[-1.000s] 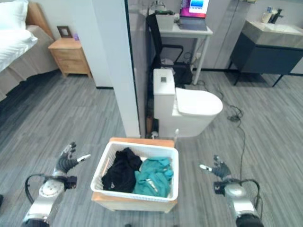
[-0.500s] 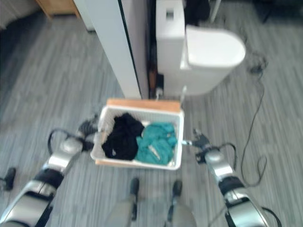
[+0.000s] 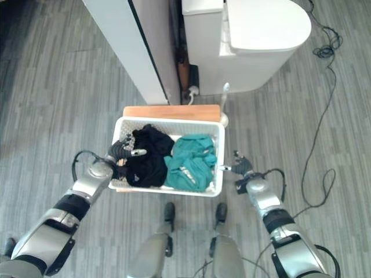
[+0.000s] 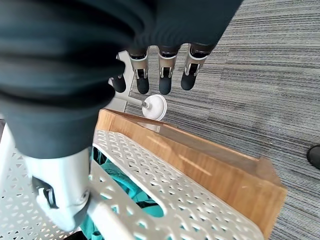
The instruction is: Grab the laundry basket,head to the washer,open it,put in the laundry and shut it.
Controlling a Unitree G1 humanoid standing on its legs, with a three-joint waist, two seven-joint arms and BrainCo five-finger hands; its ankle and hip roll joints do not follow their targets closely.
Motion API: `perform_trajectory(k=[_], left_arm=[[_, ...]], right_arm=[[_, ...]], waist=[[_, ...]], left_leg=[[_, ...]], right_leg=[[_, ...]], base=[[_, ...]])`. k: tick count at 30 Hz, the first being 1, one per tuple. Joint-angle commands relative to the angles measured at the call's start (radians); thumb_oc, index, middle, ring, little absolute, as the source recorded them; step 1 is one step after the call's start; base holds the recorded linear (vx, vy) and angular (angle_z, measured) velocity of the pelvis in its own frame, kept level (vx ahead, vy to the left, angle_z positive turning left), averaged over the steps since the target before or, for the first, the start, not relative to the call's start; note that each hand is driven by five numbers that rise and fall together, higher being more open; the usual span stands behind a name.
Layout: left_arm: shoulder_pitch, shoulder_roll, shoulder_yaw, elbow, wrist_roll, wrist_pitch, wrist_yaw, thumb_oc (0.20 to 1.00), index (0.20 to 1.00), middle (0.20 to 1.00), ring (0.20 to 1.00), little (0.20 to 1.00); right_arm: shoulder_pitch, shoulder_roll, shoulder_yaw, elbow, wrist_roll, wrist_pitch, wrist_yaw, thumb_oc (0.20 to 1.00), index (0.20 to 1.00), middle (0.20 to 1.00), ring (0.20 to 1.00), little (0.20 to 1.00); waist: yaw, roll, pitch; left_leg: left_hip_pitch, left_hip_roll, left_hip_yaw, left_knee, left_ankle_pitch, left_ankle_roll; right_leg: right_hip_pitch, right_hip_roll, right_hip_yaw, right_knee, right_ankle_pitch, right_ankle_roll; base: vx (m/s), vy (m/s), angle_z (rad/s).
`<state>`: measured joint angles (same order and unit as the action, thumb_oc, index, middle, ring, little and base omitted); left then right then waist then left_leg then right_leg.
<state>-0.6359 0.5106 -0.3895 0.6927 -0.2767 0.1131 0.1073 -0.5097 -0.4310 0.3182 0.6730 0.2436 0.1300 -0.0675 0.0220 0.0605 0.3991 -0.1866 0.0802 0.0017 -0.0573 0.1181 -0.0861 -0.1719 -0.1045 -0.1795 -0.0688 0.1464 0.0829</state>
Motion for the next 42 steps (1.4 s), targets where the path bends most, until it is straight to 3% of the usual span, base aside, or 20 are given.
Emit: perform_trajectory(k=[1, 6, 12, 13, 16, 29, 42], left_arm=[[-0.017, 0.066, 0.1, -0.064, 0.079, -0.041, 0.089, 1.0, 1.0, 1.0, 1.0, 1.0], [0.023, 0.124, 0.215, -0.133, 0.187, -0.047, 0.161, 1.0, 1.0, 1.0, 1.0, 1.0], [0.041, 0.134, 0.243, -0.154, 0.206, -0.046, 0.177, 1.0, 1.0, 1.0, 1.0, 1.0], [0.088, 0.164, 0.3, -0.184, 0.248, -0.04, 0.197, 1.0, 1.0, 1.0, 1.0, 1.0], [0.11, 0.172, 0.316, -0.134, 0.227, -0.029, 0.195, 1.0, 1.0, 1.0, 1.0, 1.0], [0.009, 0.068, 0.107, 0.111, -0.065, -0.027, 0.049, 1.0, 1.0, 1.0, 1.0, 1.0], [-0.117, 0.036, 0.016, 0.29, -0.086, -0.023, 0.018, 1.0, 1.0, 1.0, 1.0, 1.0]], right_arm=[[0.039, 0.009, -0.003, -0.052, 0.007, -0.043, -0.024, 1.0, 1.0, 1.0, 1.0, 1.0], [0.079, 0.021, -0.023, -0.073, -0.011, -0.052, -0.017, 1.0, 1.0, 1.0, 1.0, 1.0], [0.087, 0.024, -0.024, -0.078, -0.013, -0.054, -0.014, 1.0, 1.0, 1.0, 1.0, 1.0], [0.107, 0.026, -0.044, -0.089, -0.011, -0.059, -0.009, 1.0, 1.0, 1.0, 1.0, 1.0], [0.114, 0.024, -0.042, -0.103, -0.006, -0.056, -0.005, 1.0, 1.0, 1.0, 1.0, 1.0], [0.075, -0.003, -0.005, -0.121, 0.026, -0.055, -0.021, 1.0, 1.0, 1.0, 1.0, 1.0], [0.044, -0.026, 0.012, -0.132, 0.045, -0.065, -0.038, 1.0, 1.0, 1.0, 1.0, 1.0]], waist=[[0.018, -0.027, -0.045], [0.026, -0.031, -0.052], [0.026, -0.033, -0.056], [0.035, -0.035, -0.058], [0.03, -0.038, -0.067], [0.011, -0.039, -0.038], [-0.01, -0.047, -0.009]], left_leg=[[-0.023, -0.025, 0.002, 0.05, -0.033, 0.036], [-0.02, -0.026, 0.003, 0.053, -0.045, 0.034], [-0.02, -0.026, 0.003, 0.054, -0.048, 0.034], [-0.018, -0.023, 0.005, 0.057, -0.06, 0.035], [-0.03, -0.023, 0.009, 0.064, -0.058, 0.038], [-0.061, -0.024, 0.009, 0.085, -0.046, 0.04], [-0.078, -0.019, 0.011, 0.091, -0.041, 0.037]], right_leg=[[-0.04, -0.082, 0.017, 0.134, -0.068, 0.062], [-0.035, -0.082, 0.017, 0.134, -0.079, 0.059], [-0.036, -0.083, 0.016, 0.135, -0.081, 0.058], [-0.033, -0.084, 0.017, 0.139, -0.091, 0.057], [-0.044, -0.084, 0.02, 0.14, -0.087, 0.054], [-0.064, -0.083, 0.023, 0.142, -0.068, 0.057], [-0.085, -0.081, 0.028, 0.145, -0.06, 0.058]], base=[[0.0, 0.0, 0.0], [0.02, -0.013, 0.05], [0.01, -0.007, 0.03], [0.02, -0.005, 0.04], [0.0, 0.001, -0.01], [0.0, 0.001, 0.0], [0.0, 0.0, 0.0]])
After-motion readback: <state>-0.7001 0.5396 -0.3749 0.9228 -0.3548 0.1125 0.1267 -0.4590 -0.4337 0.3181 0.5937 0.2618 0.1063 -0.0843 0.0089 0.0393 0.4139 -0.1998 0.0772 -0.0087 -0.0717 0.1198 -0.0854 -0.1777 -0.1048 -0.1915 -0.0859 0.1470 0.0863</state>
